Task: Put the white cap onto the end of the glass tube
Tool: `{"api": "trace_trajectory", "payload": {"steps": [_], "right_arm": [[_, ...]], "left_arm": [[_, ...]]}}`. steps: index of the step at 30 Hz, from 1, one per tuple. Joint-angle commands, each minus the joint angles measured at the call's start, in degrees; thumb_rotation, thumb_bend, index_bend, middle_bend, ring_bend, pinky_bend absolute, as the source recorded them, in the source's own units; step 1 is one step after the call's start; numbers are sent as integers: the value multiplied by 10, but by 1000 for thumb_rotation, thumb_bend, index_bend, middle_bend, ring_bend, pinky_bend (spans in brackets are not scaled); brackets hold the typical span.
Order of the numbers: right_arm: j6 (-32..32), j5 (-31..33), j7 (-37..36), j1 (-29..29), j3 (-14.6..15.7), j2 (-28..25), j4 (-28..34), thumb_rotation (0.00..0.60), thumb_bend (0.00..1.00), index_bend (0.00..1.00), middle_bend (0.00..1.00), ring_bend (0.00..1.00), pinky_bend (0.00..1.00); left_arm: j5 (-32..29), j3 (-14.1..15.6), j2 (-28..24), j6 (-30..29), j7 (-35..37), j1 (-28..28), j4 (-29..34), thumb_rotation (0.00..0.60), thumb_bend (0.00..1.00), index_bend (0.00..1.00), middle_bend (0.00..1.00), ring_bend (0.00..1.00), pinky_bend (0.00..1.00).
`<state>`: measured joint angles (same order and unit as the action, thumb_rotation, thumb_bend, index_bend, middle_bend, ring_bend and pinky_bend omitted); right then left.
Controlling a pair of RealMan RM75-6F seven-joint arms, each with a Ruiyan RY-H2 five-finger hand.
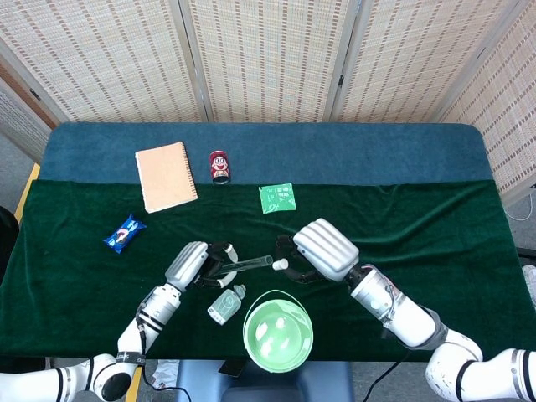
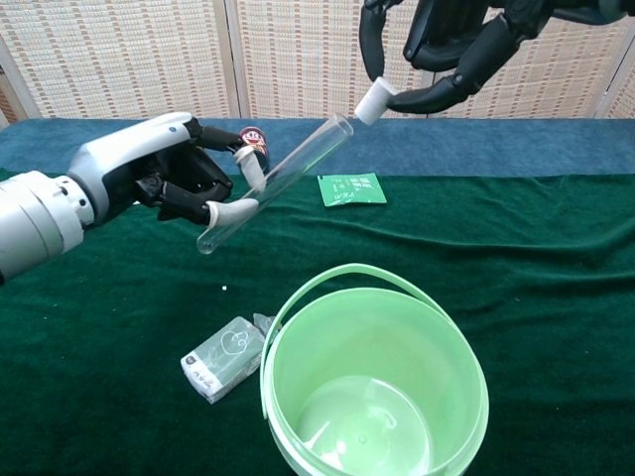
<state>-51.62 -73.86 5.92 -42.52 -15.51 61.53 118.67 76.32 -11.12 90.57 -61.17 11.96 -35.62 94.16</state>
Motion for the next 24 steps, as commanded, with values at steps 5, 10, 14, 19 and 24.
{"api": "trace_trajectory", "payload": {"steps": [5, 10, 14, 19, 24], "right_arm": [[-7, -3, -6, 0, 5, -4, 3, 600, 554, 720, 957, 1000, 1000], [-6, -3, -5, -3, 9, -2, 1, 600, 553, 721, 957, 1000, 1000], [-5, -2, -5, -7, 11, 1, -2, 600, 555, 721, 957, 1000, 1000], [-3, 4, -2, -14, 12, 6, -5, 600, 554, 721, 957, 1000, 1000], [-3, 10, 9, -21, 14, 11, -6, 600, 554, 721, 957, 1000, 1000]], "left_arm": [[13, 5, 7, -7, 7, 1, -1, 600, 508, 667, 937, 888, 913], [12, 6, 8, -6, 4, 0, 1, 600, 508, 667, 937, 887, 913], [10, 5, 8, -5, -1, -1, 4, 600, 508, 667, 937, 887, 913], [5, 3, 8, -4, -7, -3, 8, 600, 508, 667, 937, 886, 913], [3, 4, 8, -4, -11, -4, 10, 600, 508, 668, 937, 886, 913]]}}
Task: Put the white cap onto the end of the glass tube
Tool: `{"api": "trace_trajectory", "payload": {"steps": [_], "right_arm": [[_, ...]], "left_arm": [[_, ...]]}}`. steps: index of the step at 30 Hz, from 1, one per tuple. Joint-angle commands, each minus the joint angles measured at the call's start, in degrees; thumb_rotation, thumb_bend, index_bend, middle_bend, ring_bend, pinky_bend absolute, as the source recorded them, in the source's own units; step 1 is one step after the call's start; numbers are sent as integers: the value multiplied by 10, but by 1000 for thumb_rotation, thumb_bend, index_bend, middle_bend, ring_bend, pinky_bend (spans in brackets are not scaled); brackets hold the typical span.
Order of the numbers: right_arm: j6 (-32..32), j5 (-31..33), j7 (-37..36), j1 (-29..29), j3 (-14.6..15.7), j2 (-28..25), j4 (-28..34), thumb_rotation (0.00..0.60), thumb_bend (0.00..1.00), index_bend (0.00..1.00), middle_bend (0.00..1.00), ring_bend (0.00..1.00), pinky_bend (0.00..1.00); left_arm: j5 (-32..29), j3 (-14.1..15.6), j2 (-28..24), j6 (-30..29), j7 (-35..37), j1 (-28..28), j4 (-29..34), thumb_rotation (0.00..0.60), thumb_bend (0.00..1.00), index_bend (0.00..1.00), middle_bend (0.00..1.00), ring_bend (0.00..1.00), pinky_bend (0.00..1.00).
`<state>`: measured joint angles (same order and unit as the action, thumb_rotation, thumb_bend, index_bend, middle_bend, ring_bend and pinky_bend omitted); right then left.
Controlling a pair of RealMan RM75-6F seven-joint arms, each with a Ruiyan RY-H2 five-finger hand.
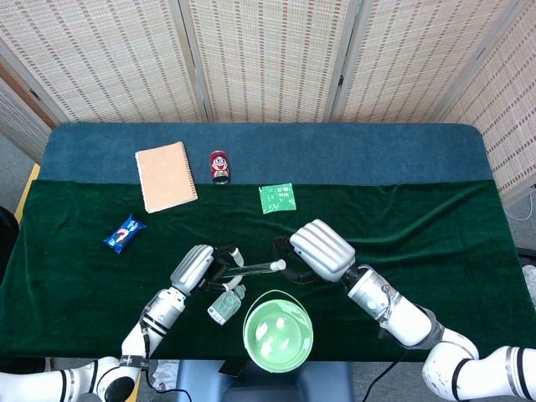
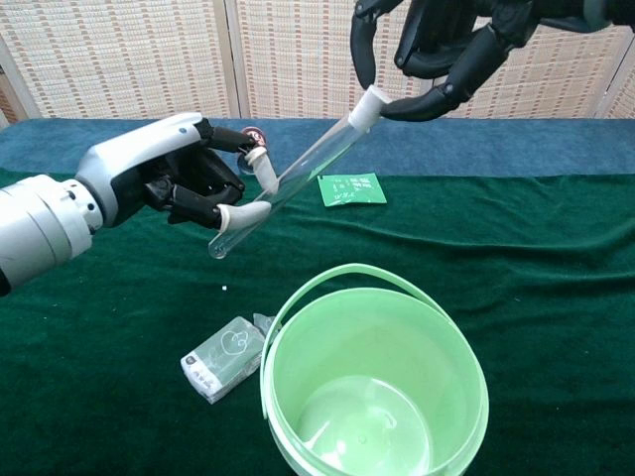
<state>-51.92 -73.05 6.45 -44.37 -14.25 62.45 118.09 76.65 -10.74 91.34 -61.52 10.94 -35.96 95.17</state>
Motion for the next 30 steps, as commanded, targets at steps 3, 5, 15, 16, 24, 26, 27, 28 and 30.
{"api": "trace_trajectory", "payload": {"steps": [3, 5, 15, 16, 24, 26, 27, 28, 30], "right_arm": [[0, 6, 10, -6, 2, 7, -3, 600, 554, 721, 957, 1000, 1000], [-1, 10, 14, -9, 3, 11, -5, 600, 556, 721, 957, 1000, 1000], [2, 26, 31, -22, 6, 28, -13, 600, 560, 721, 957, 1000, 1000], [1, 27, 32, -22, 6, 28, -14, 600, 560, 721, 957, 1000, 1000], [-4, 28, 35, -25, 9, 37, -23, 600, 560, 593, 957, 1000, 1000], [-4, 28, 33, -26, 10, 38, -27, 600, 559, 447, 956, 1000, 1000], [-2, 28, 32, -27, 11, 39, -28, 600, 535, 356, 955, 1000, 1000], [-1, 29, 31, -27, 12, 39, -29, 600, 475, 256, 954, 1000, 1000], [1, 29, 31, -29, 13, 41, -32, 600, 354, 124, 952, 1000, 1000]], "left_arm": [[-3, 0, 1, 0, -3, 0, 1, 600, 508, 670, 937, 886, 913], [-3, 0, 1, 0, -3, -1, 2, 600, 508, 670, 937, 886, 913], [-6, -1, 1, 0, -6, -1, 1, 600, 508, 671, 937, 886, 913], [-6, -1, 1, 0, -5, -1, 1, 600, 508, 671, 937, 886, 913], [-3, 1, 2, -3, -2, 1, -8, 600, 508, 671, 937, 887, 913], [-2, 2, 3, -4, -4, 1, -12, 600, 508, 671, 937, 886, 913], [-2, 2, 4, -4, -5, 1, -14, 600, 508, 671, 937, 886, 913], [-1, 3, 4, -5, -5, 1, -16, 600, 508, 671, 937, 886, 913], [-2, 4, 5, -4, -5, 2, -20, 600, 508, 671, 937, 886, 913]]}}
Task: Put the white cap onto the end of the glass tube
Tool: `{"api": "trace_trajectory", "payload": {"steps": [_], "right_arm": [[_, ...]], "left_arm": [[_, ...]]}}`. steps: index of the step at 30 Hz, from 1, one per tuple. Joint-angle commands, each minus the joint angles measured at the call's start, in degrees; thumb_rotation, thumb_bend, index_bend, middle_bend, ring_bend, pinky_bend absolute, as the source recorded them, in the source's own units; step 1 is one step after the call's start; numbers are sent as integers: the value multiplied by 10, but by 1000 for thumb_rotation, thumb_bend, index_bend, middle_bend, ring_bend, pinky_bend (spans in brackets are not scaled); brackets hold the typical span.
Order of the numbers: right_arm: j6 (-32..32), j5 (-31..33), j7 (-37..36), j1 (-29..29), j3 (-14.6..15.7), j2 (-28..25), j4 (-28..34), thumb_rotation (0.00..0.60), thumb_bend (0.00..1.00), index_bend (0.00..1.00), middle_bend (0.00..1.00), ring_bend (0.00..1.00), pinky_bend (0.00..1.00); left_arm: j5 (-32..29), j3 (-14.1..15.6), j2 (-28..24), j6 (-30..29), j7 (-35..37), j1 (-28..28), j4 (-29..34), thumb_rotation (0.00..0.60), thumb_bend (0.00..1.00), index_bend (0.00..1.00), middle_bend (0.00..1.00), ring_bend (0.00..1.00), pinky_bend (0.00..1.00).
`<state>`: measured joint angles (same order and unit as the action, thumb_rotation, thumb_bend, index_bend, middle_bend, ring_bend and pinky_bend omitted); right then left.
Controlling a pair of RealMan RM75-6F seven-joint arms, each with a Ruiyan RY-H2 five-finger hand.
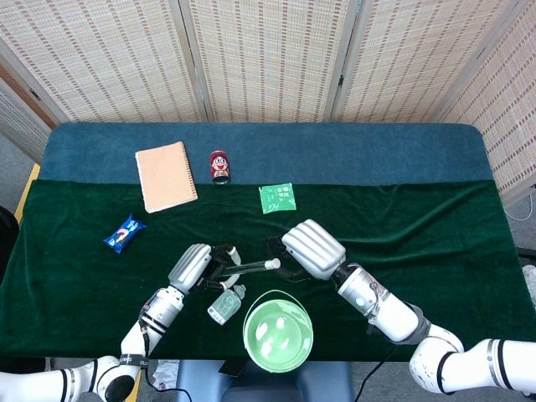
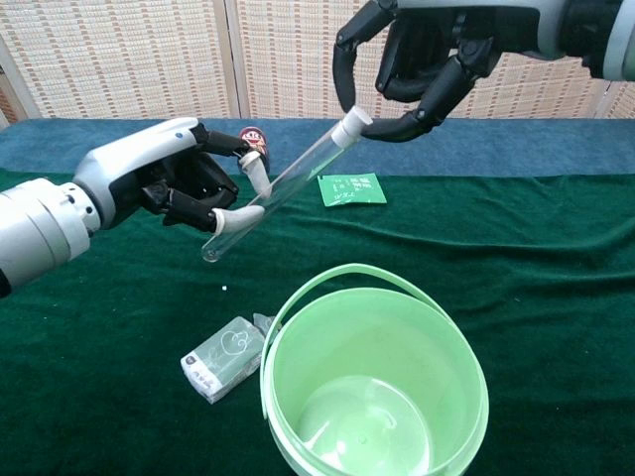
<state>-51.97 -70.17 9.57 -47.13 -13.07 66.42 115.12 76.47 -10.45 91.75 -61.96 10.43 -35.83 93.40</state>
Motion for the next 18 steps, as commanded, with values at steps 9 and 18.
{"api": "trace_trajectory", "payload": {"steps": [9, 18], "right_arm": [[7, 5, -8, -5, 2, 1, -6, 600, 153, 0, 948, 1000, 1000], [-24, -3, -35, 30, 10, -40, -7, 600, 153, 0, 946, 1000, 1000]], "left_arm": [[3, 4, 5, 0, -6, 0, -26, 600, 508, 671, 937, 886, 913], [-13, 8, 5, 19, -28, -4, -89, 600, 508, 671, 937, 886, 913]]}}
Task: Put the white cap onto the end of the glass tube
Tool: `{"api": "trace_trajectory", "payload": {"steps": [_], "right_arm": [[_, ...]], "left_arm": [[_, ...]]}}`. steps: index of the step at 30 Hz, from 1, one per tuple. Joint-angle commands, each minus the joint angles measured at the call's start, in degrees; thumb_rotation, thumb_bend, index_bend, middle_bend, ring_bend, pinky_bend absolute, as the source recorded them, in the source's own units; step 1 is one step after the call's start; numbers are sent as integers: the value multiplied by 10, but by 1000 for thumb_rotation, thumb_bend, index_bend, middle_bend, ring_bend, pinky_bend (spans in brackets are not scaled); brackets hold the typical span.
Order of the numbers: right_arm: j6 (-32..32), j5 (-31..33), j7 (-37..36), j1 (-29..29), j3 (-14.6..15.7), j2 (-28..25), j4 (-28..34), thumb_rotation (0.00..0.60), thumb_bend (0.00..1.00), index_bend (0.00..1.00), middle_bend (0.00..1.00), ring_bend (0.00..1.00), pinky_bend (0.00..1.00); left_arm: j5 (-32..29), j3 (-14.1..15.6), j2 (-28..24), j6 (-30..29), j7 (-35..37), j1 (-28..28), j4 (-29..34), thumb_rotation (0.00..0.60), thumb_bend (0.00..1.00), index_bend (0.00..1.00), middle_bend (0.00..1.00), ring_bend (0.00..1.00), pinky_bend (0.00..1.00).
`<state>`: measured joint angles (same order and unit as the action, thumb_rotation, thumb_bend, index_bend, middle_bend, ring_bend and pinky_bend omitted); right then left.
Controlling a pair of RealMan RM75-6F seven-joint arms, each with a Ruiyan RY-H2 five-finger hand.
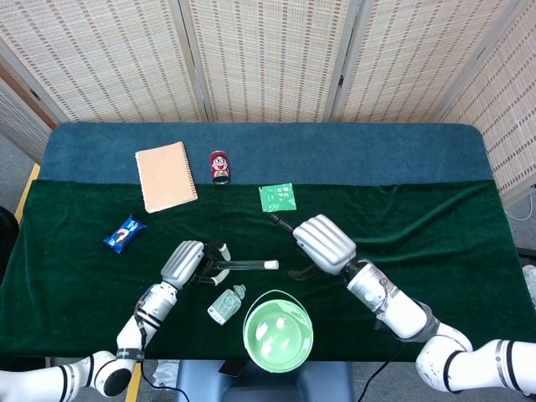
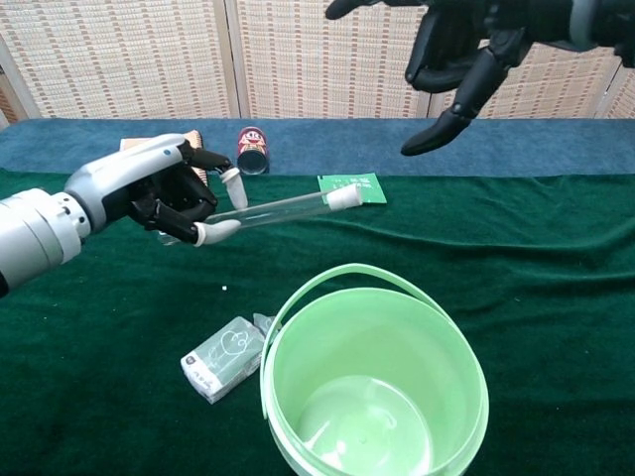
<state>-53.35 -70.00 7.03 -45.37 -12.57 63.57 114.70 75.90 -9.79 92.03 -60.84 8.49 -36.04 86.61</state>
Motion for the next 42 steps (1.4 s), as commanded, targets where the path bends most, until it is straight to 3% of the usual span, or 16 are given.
{"api": "trace_trajectory", "payload": {"steps": [1, 19, 22, 25, 29, 31, 33, 36, 39, 42], "right_arm": [[-13, -6, -14, 18, 7, -16, -5, 600, 153, 0, 946, 1000, 1000], [-53, -17, -67, 95, 42, -48, -72, 600, 153, 0, 946, 1000, 1000], [-55, -19, -72, 102, 46, -44, -84, 600, 153, 0, 946, 1000, 1000], [-56, -18, -76, 111, 53, -34, -99, 600, 153, 0, 946, 1000, 1000], [-61, -19, -83, 123, 58, -28, -115, 600, 153, 0, 946, 1000, 1000], [-70, -20, -85, 133, 60, -28, -124, 600, 153, 0, 946, 1000, 1000], [-78, -20, -87, 142, 62, -30, -129, 600, 153, 0, 946, 1000, 1000], [-95, -22, -87, 160, 67, -39, -134, 600, 154, 0, 926, 1000, 1000], [-122, -25, -83, 182, 71, -50, -136, 600, 153, 2, 822, 994, 997], [-154, -28, -75, 205, 74, -56, -140, 600, 153, 38, 642, 849, 880]], "left_arm": [[-11, 1, 3, 11, -10, -3, -30, 600, 508, 671, 937, 886, 913], [-37, 5, 82, 56, -59, -29, -193, 600, 507, 662, 937, 884, 913], [-48, 6, 87, 67, -85, -32, -201, 600, 506, 588, 937, 873, 913], [-72, 3, 81, 77, -117, -31, -184, 600, 481, 397, 917, 824, 913], [-84, -1, 71, 66, -139, -24, -160, 600, 412, 205, 748, 681, 902], [-89, -2, 57, 61, -152, -20, -141, 600, 399, 149, 631, 590, 856], [-91, -2, 44, 57, -157, -16, -124, 600, 389, 106, 483, 461, 729], [-92, -3, 16, 41, -160, -4, -94, 600, 385, 91, 338, 301, 525], [-89, 0, -20, 15, -172, 14, -59, 600, 385, 91, 272, 218, 370], [-84, 4, -57, -18, -189, 34, -24, 600, 386, 105, 256, 191, 281]]}}
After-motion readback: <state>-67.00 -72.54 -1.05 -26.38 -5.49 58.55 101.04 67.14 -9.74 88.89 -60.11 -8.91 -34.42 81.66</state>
